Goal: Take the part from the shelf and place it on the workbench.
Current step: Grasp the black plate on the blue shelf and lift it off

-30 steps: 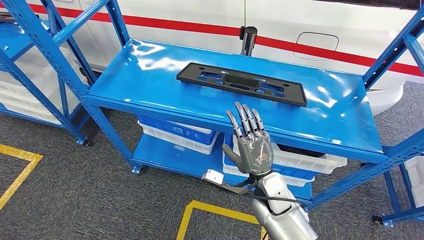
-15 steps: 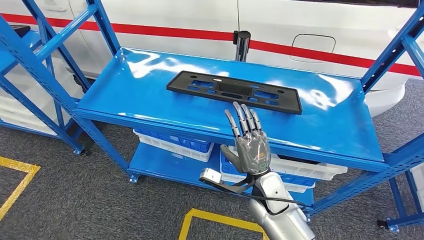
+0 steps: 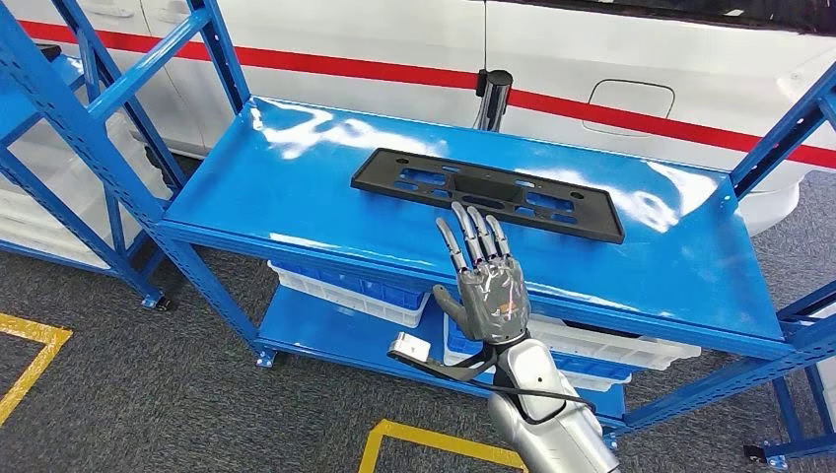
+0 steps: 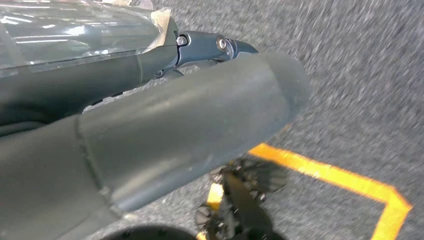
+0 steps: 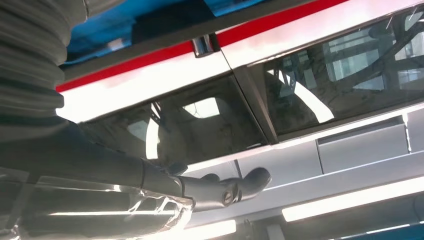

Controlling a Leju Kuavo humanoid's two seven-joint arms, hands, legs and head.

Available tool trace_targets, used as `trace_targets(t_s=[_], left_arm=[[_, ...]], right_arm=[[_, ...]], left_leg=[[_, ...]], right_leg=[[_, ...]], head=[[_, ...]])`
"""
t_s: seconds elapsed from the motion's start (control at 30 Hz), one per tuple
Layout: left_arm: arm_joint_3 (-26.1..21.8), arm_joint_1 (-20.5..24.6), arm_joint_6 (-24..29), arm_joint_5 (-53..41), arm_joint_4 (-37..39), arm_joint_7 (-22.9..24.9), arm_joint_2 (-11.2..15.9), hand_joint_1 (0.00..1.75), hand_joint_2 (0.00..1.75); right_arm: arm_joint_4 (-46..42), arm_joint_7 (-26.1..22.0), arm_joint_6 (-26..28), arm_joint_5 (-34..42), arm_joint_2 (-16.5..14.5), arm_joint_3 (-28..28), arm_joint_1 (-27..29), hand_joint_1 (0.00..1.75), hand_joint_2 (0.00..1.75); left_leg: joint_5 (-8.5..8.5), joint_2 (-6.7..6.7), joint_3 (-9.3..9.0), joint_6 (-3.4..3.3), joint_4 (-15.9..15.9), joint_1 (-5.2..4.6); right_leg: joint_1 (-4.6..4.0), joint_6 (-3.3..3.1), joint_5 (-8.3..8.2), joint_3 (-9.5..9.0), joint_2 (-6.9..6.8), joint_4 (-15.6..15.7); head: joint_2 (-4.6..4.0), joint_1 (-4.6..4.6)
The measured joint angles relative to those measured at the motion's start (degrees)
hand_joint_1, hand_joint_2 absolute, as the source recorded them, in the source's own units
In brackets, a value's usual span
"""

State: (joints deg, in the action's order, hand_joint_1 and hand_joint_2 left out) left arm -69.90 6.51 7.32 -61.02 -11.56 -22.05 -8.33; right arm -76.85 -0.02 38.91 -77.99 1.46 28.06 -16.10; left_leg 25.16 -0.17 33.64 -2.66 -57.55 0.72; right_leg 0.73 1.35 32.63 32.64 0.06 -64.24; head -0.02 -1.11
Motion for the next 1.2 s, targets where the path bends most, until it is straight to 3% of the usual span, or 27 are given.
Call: trace_targets(t_s=[0.13, 0.2, 0.27, 0.3, 0.33, 0.37, 0.43, 0.47, 0.53, 0.57, 0.6, 0.67, 0.73, 0.87, 1.0, 1.2], left_arm=[[0.00, 0.04, 0.04, 0.00, -0.02, 0.00, 0.02, 0.00, 0.00], [0.00, 0.06, 0.06, 0.00, -0.02, 0.00, 0.02, 0.00, 0.00], [0.00, 0.01, 0.09, 0.00, -0.01, 0.05, 0.02, 0.00, 0.00], [0.00, -0.05, 0.09, 0.00, -0.01, 0.09, 0.02, 0.00, 0.00], [0.00, -0.07, 0.09, 0.00, 0.03, 0.12, -0.03, 0.00, 0.00], [0.00, -0.06, 0.09, 0.00, 0.04, 0.15, -0.04, 0.00, 0.00], [0.01, -0.02, 0.10, -0.01, 0.08, 0.23, -0.07, 0.00, 0.00], [0.01, -0.02, 0.11, -0.01, 0.08, 0.27, -0.04, 0.00, 0.00], [0.02, -0.11, 0.11, -0.02, 0.11, 0.39, -0.07, 0.00, 0.00], [0.02, -0.19, 0.13, -0.05, 0.11, 0.51, -0.06, 0.00, 0.00], [0.02, -0.28, 0.19, -0.09, 0.11, 0.67, -0.05, 0.00, 0.00], [0.01, -0.36, 0.40, -0.17, 0.11, 1.01, -0.01, 0.00, 0.00], [0.01, -0.26, 1.18, -0.30, 0.13, 1.60, 0.01, 0.00, 0.00], [0.07, -0.15, 3.84, -0.81, 0.21, 3.23, -0.19, 0.00, 0.00], [0.56, -0.09, 4.50, -0.95, 0.20, 3.54, -0.26, 0.00, 0.00], [1.04, 0.33, 4.73, -1.22, 0.22, 3.98, -0.53, 0.00, 0.00]], right_arm=[[0.04, 0.00, 0.00, -0.03, 0.00, 0.00, 0.02, 0.00, 1.75], [0.13, 0.01, 0.00, -0.05, 0.00, 0.00, 0.09, 0.00, 1.75], [0.33, 0.05, 0.00, -0.06, 0.07, 0.00, 0.27, 0.00, 1.75], [0.44, 0.07, 0.00, -0.07, 0.09, 0.00, 0.33, 0.00, 1.75], [0.54, 0.09, 0.00, -0.08, 0.11, 0.00, 0.35, 0.00, 1.75], [0.58, 0.37, -0.04, -0.41, 0.07, -0.01, 0.28, 0.00, 1.75], [0.65, 1.56, -0.47, -1.74, -0.18, -0.02, 0.00, 0.00, 1.75], [0.69, 2.46, -0.90, -2.76, -0.34, -0.03, -0.13, 0.00, 1.75], [0.89, 4.11, -1.83, -4.78, -0.52, -0.03, -0.20, 0.00, 1.75], [1.02, 4.92, -2.09, -5.85, -0.53, -0.02, -0.16, 0.00, 1.75], [1.16, 5.80, -2.18, -7.03, -0.52, -0.03, -0.12, 0.00, 1.75], [1.43, 7.88, -2.07, -9.37, -0.51, -0.09, -0.13, 0.00, 1.75], [1.75, 11.39, -2.47, -11.02, -0.30, -0.09, -0.55, 0.00, 1.75], [4.03, 20.82, -5.41, -11.82, 1.41, 1.87, -3.81, 0.00, 1.75], [9.42, 22.70, -6.23, -11.92, 1.86, 3.44, -7.95, 0.00, 1.75], [21.14, 26.71, -10.61, -11.93, -0.05, 7.71, -17.81, 0.00, 1.75]], left_leg=[[0.10, 0.00, -0.06, -0.14, 0.00, -0.03], [0.26, -0.01, -0.13, -0.34, 0.00, -0.13], [0.64, -0.16, -0.42, -0.59, -0.01, -0.45], [0.93, -0.28, -0.75, -0.69, -0.02, -0.69], [1.62, -0.48, -1.43, -0.60, -0.04, -1.06], [2.51, -0.56, -2.00, -0.08, -0.37, -1.17], [5.14, -0.57, -1.64, 1.25, -3.43, -1.07], [6.53, -0.44, -0.04, 1.94, -6.51, -0.69], [8.44, -0.29, 4.44, 2.76, -13.32, -0.10], [8.18, -0.22, 6.10, 3.11, -15.00, 0.19], [6.78, -0.13, 6.71, 3.39, -14.56, 0.43], [1.84, 0.04, 4.66, 3.64, -7.90, 0.83], [-0.86, 0.02, 1.80, 3.41, -1.75, 0.75], [-0.87, -0.14, 0.77, 2.53, -0.15, -0.06], [-0.64, -0.16, 0.79, 1.79, -0.16, -0.74], [-0.60, -0.16, 0.76, 1.46, -0.16, -0.81]], right_leg=[[-0.01, -0.16, 0.72, 1.20, 0.00, -2.00], [-0.02, -0.34, 1.80, 3.24, 0.00, -5.23], [-0.11, -0.24, 2.57, 6.80, 0.01, -9.90], [-0.23, 0.01, 1.69, 7.64, 0.01, -9.91], [-0.59, -0.12, -0.94, 6.71, 0.02, -6.14], [-0.73, -0.73, -3.58, 4.54, 0.08, -1.05], [-0.78, -2.53, -7.45, 0.30, 0.13, 7.51], [-0.54, -3.19, -7.26, -0.28, 0.14, 7.80], [-0.49, -3.47, -6.72, -0.80, 0.13, 7.79], [-0.47, -3.44, -6.39, -1.10, 0.16, 7.77], [-0.41, -3.28, -6.02, -1.49, 0.21, 7.76], [-0.23, -2.78, -5.26, -2.59, 0.30, 7.75], [-0.40, -2.10, -4.57, -3.25, 0.33, 7.73], [-1.16, -1.54, -4.09, -3.29, 0.32, 7.55], [-0.90, -0.95, -4.02, -3.46, 0.32, 7.77], [-0.73, -0.64, -4.10, -3.50, 0.31, 8.01]], head=[[0.01, 0.00], [0.01, 0.00], [0.00, 0.03], [0.00, 0.05], [0.00, -0.02], [0.00, -0.07], [0.01, -0.35], [0.01, -0.40], [0.01, -0.47], [0.01, -0.46], [0.01, -0.48], [0.00, -0.48], [0.00, -0.49], [0.00, -0.37], [0.00, -0.38], [0.00, -0.37]])
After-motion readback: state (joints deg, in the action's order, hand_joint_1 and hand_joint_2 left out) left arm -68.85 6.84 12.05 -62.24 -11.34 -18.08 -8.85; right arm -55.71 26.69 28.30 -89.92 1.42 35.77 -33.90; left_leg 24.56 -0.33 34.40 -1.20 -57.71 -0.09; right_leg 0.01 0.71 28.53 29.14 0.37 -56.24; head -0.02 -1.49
